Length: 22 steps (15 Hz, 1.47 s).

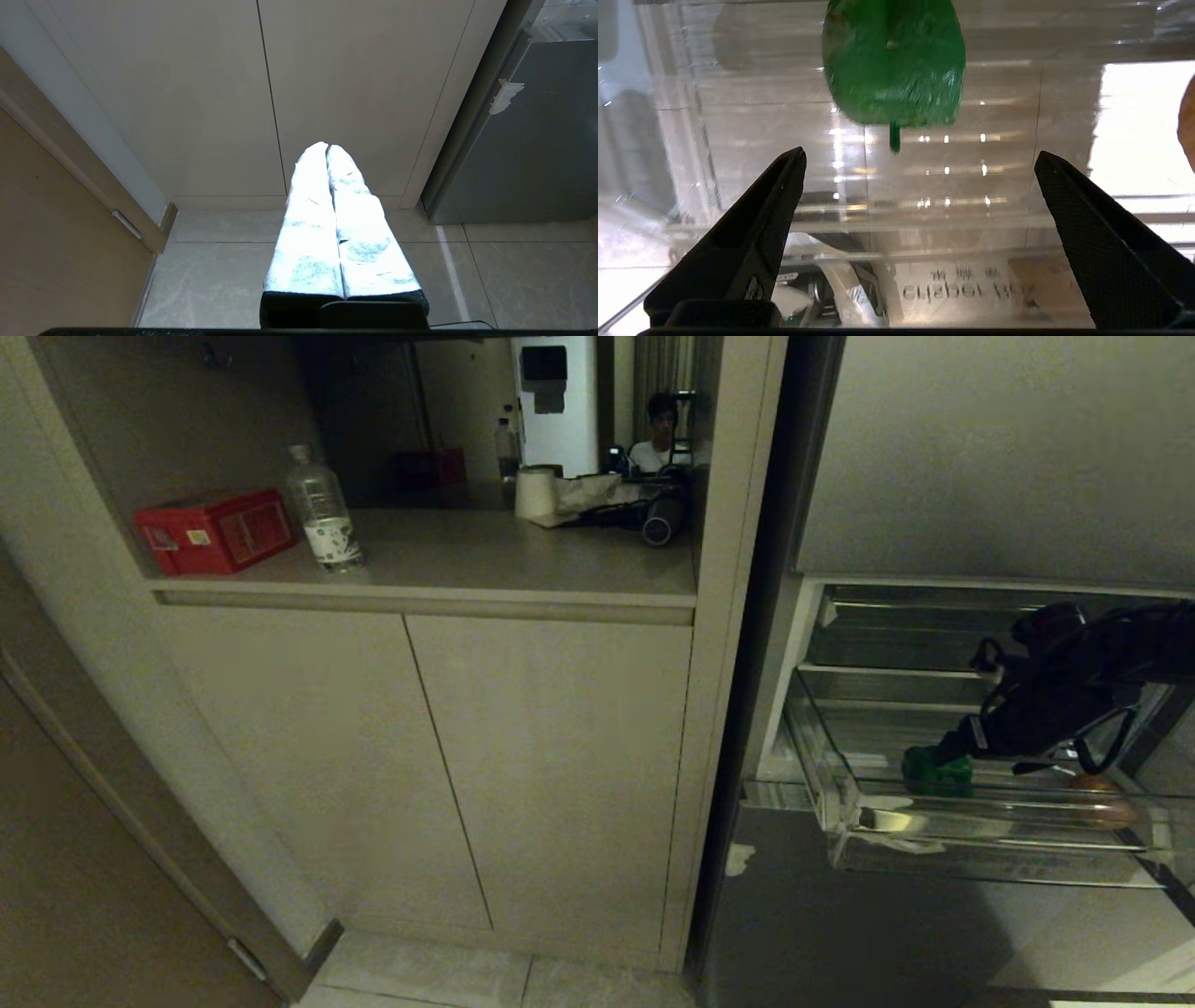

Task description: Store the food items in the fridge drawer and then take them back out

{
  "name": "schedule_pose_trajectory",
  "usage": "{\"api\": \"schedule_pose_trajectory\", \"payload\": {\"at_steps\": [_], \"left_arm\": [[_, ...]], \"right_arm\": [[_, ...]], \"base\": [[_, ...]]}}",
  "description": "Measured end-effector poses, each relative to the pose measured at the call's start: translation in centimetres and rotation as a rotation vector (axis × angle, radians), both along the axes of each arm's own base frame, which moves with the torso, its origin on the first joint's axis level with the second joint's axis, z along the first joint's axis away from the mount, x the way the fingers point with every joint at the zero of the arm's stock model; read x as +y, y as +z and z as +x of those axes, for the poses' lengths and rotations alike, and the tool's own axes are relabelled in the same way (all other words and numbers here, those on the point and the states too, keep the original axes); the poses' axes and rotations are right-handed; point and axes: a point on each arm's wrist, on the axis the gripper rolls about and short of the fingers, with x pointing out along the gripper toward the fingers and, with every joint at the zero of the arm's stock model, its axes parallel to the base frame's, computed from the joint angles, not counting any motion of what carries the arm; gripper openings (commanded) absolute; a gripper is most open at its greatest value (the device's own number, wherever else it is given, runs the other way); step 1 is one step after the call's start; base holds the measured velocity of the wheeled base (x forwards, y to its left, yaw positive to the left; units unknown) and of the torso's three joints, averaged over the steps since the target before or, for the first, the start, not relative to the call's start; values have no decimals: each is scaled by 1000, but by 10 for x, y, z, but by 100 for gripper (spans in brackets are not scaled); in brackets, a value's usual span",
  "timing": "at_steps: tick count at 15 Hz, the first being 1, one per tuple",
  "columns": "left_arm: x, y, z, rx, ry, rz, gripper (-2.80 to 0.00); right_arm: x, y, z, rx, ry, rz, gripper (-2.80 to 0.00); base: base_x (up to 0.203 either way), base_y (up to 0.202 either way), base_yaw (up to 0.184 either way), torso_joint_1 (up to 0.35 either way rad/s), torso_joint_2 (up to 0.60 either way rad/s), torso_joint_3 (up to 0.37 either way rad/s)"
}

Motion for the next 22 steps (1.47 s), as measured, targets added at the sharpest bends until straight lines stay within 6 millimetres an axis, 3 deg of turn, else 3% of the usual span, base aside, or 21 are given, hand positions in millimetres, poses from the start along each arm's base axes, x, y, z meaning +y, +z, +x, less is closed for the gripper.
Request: {"api": "schedule_pose_trajectory", "payload": {"at_steps": [4, 10, 15, 18, 22], "left_arm": [[0, 0, 0, 0, 0, 0, -280], [0, 0, 0, 0, 0, 0, -280], [0, 0, 0, 0, 0, 0, -280], [0, 0, 0, 0, 0, 0, -280], [0, 0, 0, 0, 0, 0, -280]], "right_arm": [[0, -7, -4, 66, 0, 12, 0], [-4, 17, -33, 176, -14, 33, 0], [-3, 20, -48, 259, -12, 54, 0], [-3, 21, -48, 250, -13, 60, 0], [-5, 19, -27, 131, -9, 39, 0]], "base": [[0, 0, 0, 0, 0, 0], [0, 0, 0, 0, 0, 0], [0, 0, 0, 0, 0, 0], [0, 0, 0, 0, 0, 0], [0, 0, 0, 0, 0, 0]]}}
